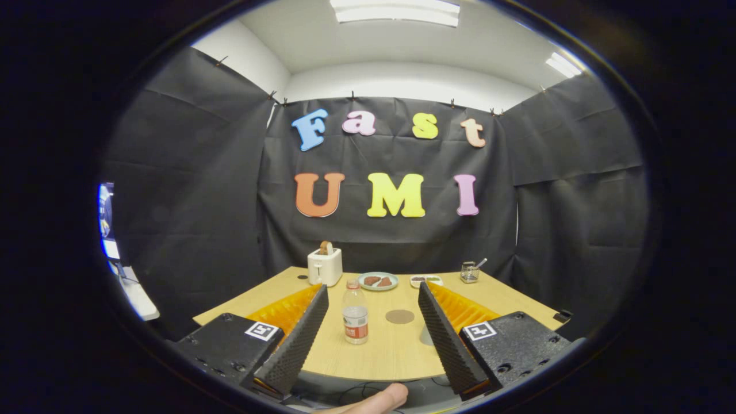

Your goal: Take the bottle from table, then pour the juice into the cup, finally place the bottle on the coaster

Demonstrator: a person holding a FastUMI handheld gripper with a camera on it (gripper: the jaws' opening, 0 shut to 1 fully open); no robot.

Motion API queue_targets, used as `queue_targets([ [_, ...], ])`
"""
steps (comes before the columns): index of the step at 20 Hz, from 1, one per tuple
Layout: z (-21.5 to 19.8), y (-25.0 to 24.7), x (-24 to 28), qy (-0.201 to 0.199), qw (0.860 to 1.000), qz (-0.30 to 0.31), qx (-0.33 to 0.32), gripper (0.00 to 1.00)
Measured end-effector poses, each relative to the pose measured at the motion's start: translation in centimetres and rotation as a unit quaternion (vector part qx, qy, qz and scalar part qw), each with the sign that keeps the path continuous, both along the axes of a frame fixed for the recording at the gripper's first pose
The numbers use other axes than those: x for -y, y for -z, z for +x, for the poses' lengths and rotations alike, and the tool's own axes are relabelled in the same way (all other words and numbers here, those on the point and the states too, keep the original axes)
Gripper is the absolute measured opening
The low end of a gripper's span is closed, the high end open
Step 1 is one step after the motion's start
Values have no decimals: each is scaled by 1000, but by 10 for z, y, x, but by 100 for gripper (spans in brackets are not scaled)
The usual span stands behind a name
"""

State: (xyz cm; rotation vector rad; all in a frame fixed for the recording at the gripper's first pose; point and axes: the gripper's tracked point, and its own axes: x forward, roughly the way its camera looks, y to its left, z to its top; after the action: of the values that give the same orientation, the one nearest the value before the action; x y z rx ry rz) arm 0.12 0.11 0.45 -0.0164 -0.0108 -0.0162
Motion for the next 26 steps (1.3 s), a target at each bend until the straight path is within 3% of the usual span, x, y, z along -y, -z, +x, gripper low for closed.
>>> queue_targets([
  [12, 23, 26, -9, 3, 1000, 5, -3, 100],
  [26, 100, 113, -41, -8, 999, -5, -36, 100],
])
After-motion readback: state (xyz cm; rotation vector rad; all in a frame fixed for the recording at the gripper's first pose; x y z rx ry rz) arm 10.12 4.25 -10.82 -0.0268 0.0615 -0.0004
